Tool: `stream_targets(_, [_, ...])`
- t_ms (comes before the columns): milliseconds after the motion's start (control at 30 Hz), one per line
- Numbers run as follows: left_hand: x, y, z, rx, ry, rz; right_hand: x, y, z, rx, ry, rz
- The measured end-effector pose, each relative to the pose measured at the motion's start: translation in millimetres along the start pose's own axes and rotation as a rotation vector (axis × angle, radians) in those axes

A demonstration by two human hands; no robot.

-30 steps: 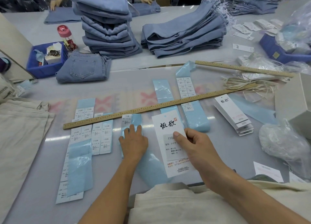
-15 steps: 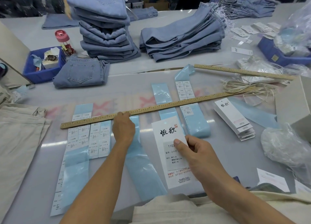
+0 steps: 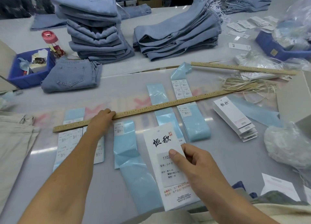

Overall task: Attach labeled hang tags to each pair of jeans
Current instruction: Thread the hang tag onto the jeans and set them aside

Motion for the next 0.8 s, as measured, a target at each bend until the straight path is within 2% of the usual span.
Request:
stream_targets(167, [1.2, 10.5, 26.0, -0.202, -0.031, 0.015, 0.3, 1.8, -0.6, -0.001, -0.016, 0.0])
stream_targets(267, [0.7, 41.2, 29.4, -0.346, -0.009, -0.06, -1.6, 2.5, -1.1, 0.004, -0.003, 0.005])
stream_targets(333, [-3.4, 63.6, 20.9, -0.263, 0.023, -0.033, -2.0, 2.2, -2.0, 0.013, 0.002, 0.008])
stream_targets(400, [-5.6, 80.0, 9.5, -0.076, 0.089, 0.082, -2.3, 2.5, -3.0, 0.016, 0.003, 0.009])
stream_targets(433, [-9.9, 87.5, 10.2, -0.049, 0.149, 0.136, -1.6, 2.9, -3.3, 0.015, 0.003, 0.01])
stream_targets(467, [-17.1, 94.1, 16.4, -0.108, 0.244, 0.18, -0.1, 3.4, -3.4, 0.01, 0.005, 0.012])
stream_targets(533, [-38.4, 107.4, 40.2, -0.307, 0.476, 0.22, 3.3, 3.9, -3.4, -0.006, 0.006, 0.011])
stream_targets(600, [-69.2, 122.8, 70.7, -0.441, 0.675, 0.218, 9.0, 6.1, -0.7, -0.032, -0.006, 0.012])
stream_targets(700, [-126.6, 142.7, 114.6, -0.402, 1.002, 0.219, 30.6, 18.1, 15.0, -0.103, -0.032, 0.057])
stream_targets(800, [-180.1, 153.3, 147.3, -0.296, 1.16, 0.137, 59.0, 44.1, 54.4, -0.191, -0.113, 0.134])
Point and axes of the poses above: each hand's wrist, its own y-axis away from the middle knuckle, its own z-axis out of the back of the hand, x = y × z, the point moved 3 cm from there along -y, towards the middle knuckle, and after that the axes turned 7 degrees about -x, right-handed, at the moved point
